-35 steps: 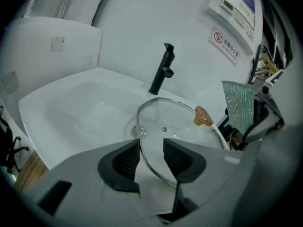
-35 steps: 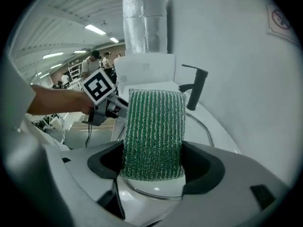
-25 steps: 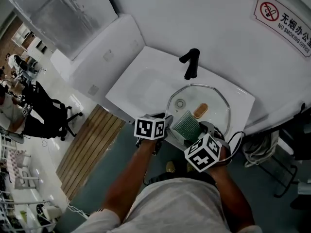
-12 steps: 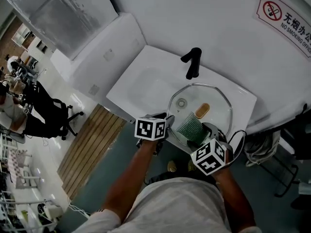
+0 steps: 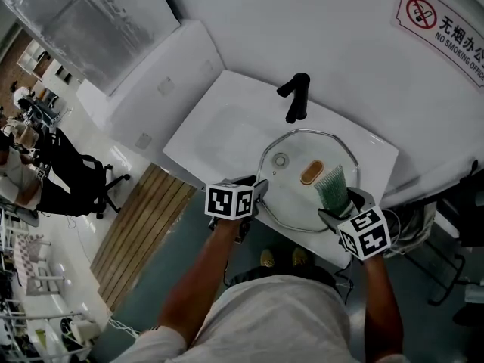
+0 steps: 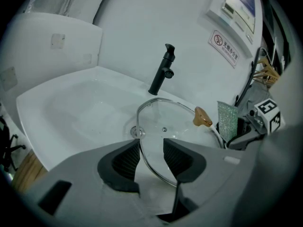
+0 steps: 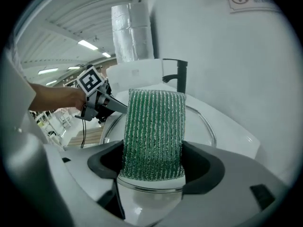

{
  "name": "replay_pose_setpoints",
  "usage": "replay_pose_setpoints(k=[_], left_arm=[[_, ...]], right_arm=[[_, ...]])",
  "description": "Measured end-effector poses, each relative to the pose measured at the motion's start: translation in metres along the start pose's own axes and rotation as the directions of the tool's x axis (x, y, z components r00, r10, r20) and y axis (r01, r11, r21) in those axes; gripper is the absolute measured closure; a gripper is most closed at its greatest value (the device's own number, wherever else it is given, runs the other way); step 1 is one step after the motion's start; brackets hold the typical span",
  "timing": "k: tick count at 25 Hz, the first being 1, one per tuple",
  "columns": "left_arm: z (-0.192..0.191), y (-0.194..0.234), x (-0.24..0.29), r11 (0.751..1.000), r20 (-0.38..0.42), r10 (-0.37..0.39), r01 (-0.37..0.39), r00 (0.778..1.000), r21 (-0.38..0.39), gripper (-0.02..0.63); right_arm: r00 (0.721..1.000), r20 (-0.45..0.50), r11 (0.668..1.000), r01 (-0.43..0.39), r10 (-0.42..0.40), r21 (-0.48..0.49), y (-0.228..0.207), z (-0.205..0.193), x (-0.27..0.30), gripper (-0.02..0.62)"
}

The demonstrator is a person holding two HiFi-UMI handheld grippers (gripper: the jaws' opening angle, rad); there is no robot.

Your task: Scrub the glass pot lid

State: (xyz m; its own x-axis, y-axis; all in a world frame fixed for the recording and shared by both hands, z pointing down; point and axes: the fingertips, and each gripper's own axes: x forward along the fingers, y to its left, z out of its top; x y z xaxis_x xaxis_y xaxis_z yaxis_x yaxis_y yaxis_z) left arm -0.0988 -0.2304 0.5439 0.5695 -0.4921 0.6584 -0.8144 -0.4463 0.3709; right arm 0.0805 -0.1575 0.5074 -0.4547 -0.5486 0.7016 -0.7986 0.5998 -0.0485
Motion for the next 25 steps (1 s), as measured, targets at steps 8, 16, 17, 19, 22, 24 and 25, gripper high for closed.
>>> replay_pose_setpoints(k=[8,16,17,19,22,24,25], left_arm=[[0.0,-0.001,0.0,1.0,-0.009,0.005,-0.005,1.0,-0.001,0.44],[0.0,-0.001,-0.001,1.0,-0.007,0.017,-0.017,1.0,-0.004,0.44],[0.0,-0.001,-0.001,1.0,-0.007,0.018,-0.018,1.0,-0.004,0.44],[0.0,0.0,-0.001,1.0,-0.005,0.021,-0.021,1.0,-0.005,0.44],[0.0,0.0,-0.001,1.0,-0.003,0.025,-0.025,1.0,-0.007,0.44],[0.0,0.0,-0.001,1.0,-0.002,0.027,-0.027,1.0,-0.007,0.44],[0.0,0.0,-0.001,1.0,-0.002,0.028,-0.028,1.0,-0.007,0.44]], right_arm=[[0.995,0.07,0.983,-0.081,0.071,0.163,-0.018,0.004,-0.017,0.247],[1.0,-0.005,0.995,0.017,-0.018,-0.103,0.014,0.009,-0.029,0.247],[1.0,-0.01,0.993,0.017,-0.019,-0.12,0.02,0.01,-0.028,0.247],[1.0,-0.019,0.989,0.015,-0.018,-0.148,0.031,0.01,-0.027,0.247],[0.999,-0.029,0.979,0.015,-0.021,-0.205,0.045,0.01,-0.023,0.247],[0.999,-0.032,0.971,0.012,-0.02,-0.238,0.054,0.01,-0.019,0.247],[0.999,-0.035,0.968,0.009,-0.018,-0.25,0.059,0.009,-0.016,0.247]])
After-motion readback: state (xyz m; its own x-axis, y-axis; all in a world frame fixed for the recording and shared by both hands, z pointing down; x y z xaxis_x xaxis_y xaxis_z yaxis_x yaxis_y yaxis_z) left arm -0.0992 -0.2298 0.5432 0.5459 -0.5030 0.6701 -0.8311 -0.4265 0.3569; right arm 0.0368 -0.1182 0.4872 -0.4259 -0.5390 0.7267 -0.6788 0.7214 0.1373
